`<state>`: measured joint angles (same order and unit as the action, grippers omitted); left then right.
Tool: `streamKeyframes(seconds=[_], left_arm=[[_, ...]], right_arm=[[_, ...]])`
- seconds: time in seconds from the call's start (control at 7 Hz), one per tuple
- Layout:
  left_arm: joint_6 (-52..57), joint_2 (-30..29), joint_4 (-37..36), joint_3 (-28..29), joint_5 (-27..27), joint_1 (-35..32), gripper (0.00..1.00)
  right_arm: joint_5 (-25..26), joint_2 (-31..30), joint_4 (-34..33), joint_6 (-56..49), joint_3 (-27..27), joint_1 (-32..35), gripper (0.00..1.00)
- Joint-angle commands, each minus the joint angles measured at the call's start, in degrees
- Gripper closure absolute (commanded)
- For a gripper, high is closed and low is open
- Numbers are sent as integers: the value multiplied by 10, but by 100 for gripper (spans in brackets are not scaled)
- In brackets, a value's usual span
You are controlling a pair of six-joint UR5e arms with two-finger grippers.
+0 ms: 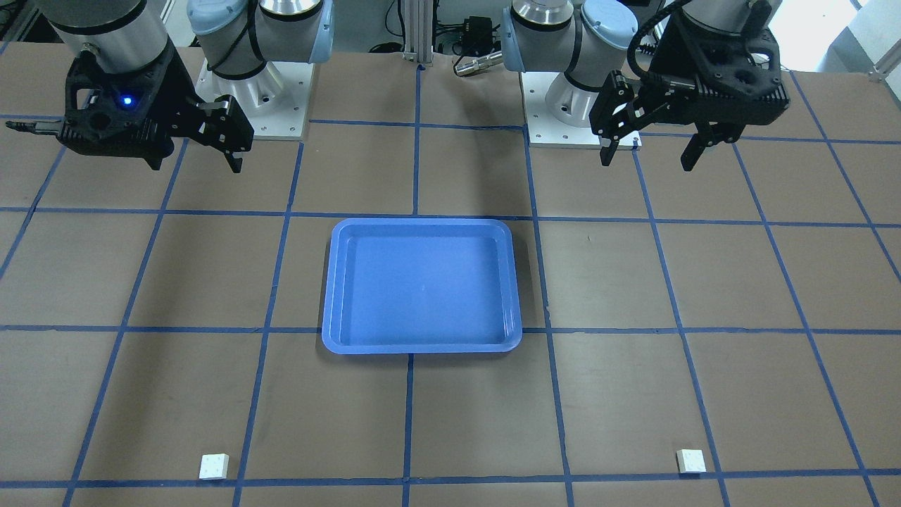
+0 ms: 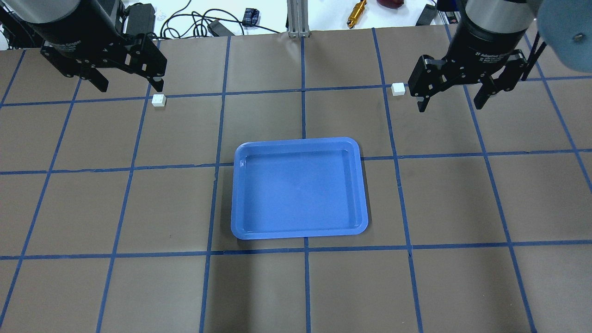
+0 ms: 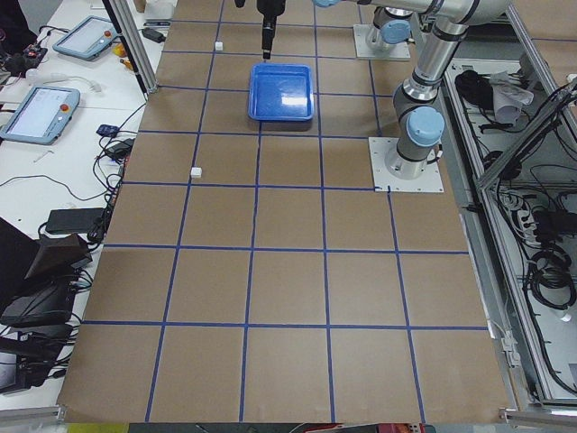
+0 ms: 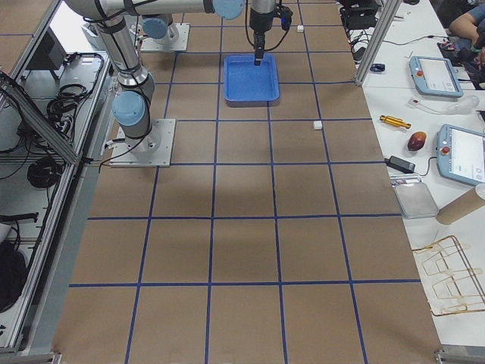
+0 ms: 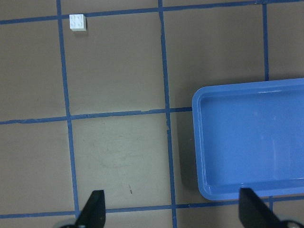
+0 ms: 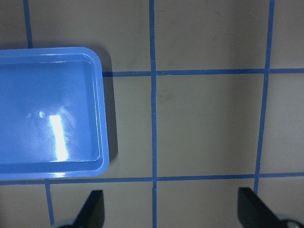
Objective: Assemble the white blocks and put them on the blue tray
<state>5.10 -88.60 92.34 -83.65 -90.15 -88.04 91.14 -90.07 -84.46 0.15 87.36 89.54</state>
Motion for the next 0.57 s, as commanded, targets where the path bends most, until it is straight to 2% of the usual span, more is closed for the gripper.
streamKeyframes(seconds=[0.0,0.43], left_arm=[[0,0,0,0,0,0,0],[-1,4,3,-3,1,1,0]], right_arm=[[0,1,6,1,0,0,0],[-7,3,0,-5,0,0,0]])
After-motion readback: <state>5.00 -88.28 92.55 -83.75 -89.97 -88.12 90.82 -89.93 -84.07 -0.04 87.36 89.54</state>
